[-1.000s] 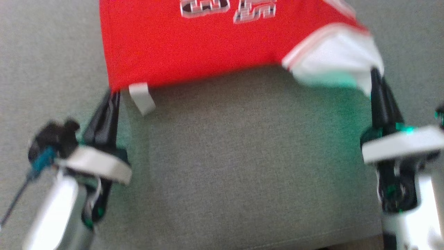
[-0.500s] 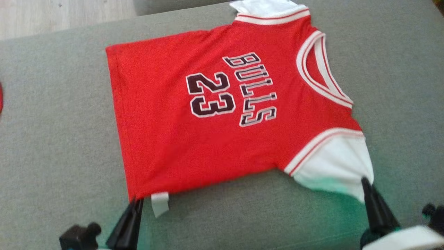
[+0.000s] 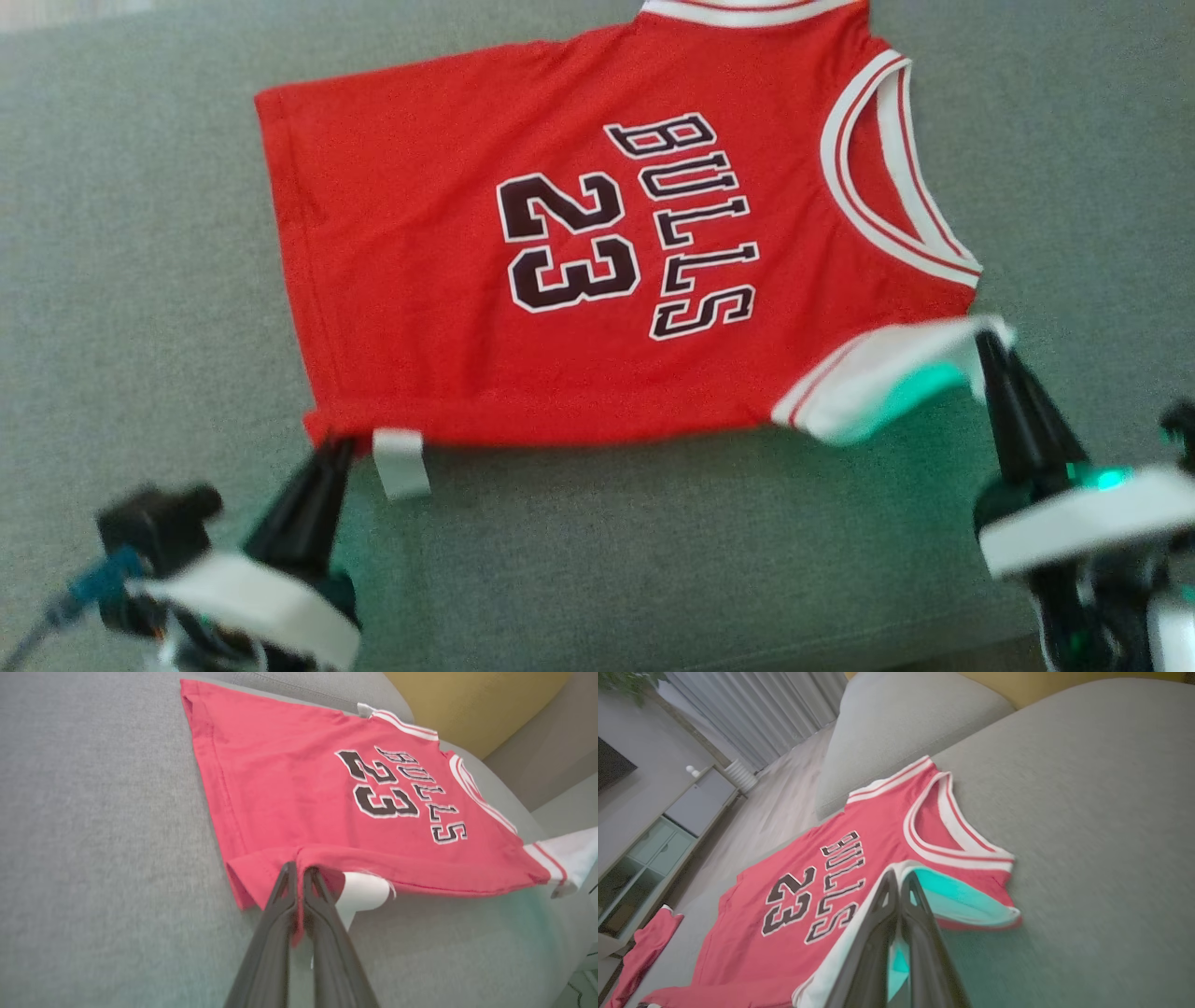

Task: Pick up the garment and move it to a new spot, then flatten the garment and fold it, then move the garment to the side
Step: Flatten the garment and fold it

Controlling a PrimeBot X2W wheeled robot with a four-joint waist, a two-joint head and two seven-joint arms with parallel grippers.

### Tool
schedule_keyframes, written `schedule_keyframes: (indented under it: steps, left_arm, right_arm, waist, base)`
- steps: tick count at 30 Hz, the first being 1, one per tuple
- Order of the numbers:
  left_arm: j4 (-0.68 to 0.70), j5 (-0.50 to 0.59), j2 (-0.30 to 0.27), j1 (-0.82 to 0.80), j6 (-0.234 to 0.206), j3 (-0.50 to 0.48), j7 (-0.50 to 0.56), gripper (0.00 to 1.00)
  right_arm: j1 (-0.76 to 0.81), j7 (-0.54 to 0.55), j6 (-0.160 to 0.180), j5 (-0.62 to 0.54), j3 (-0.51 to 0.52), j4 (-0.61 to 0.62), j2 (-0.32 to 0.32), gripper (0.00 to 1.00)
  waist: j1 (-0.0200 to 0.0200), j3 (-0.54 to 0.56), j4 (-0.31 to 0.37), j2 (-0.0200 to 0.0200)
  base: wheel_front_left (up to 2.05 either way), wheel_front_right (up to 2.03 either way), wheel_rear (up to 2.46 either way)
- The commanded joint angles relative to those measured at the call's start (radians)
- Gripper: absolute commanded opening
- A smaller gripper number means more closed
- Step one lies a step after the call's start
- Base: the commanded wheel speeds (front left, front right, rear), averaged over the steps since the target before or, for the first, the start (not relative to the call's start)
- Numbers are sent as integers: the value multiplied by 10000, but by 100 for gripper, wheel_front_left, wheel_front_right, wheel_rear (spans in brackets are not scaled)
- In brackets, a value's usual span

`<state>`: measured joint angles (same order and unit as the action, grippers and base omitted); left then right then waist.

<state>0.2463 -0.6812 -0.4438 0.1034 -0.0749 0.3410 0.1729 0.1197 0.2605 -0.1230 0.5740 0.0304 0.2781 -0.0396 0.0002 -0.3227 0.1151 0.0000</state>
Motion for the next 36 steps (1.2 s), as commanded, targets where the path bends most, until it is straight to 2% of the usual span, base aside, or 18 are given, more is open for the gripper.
schedule_keyframes:
  steps: [1,8,17,23,32,33,34,35,36]
  left_arm:
    - [376,-286,-205,-513,38,-537,221,0]
    - [121,-1323,-593,-2094,242,-835,1773,0]
    - [-706,-1491,-768,-3762,556,-381,2987,0]
    - [-1041,-1496,-728,-4225,648,-75,3418,0]
    - [-1481,-1384,-848,-4511,547,31,3694,0]
    - [-1531,-1396,-834,-4521,561,56,3709,7]
    - [-1569,-1433,-788,-4523,542,23,3655,40]
    - [-1589,-1431,-738,-4543,518,-36,3526,87]
    - [-1632,-1451,-673,-4552,477,-95,3416,100]
  right_arm:
    - [-557,198,-77,-25,-257,265,-106,0]
    - [-2744,1265,-77,-672,-280,-484,-106,0]
    - [-4349,1786,-77,-1054,-285,-1577,-186,0]
    - [-4765,1759,-77,-1186,-362,-1956,-242,0]
    - [-5639,1637,-77,-1410,-513,-2690,-372,0]
    - [-5686,1573,-77,-1438,-511,-2745,-368,25]
    - [-5711,1525,-77,-1456,-533,-2789,-366,98]
    - [-5704,1514,-77,-1466,-568,-2823,-372,100]
    - [-5675,1506,-77,-1471,-573,-2835,-378,100]
  waist:
    - [-2,-222,13,0]
    - [-2,-745,-143,0]
    - [-2,-999,-361,0]
    - [-2,-1055,-397,0]
    - [-2,-1130,-453,0]
    - [-2,-1119,-462,0]
    - [-2,-1106,-473,0]
    - [-2,-1094,-485,0]
    - [-2,-1078,-500,0]
  base:
    - [0,0,0]
    - [0,0,0]
    - [0,0,0]
    - [0,0,0]
    - [0,0,0]
    - [0,0,0]
    - [0,0,0]
    - [0,0,0]
    - [0,0,0]
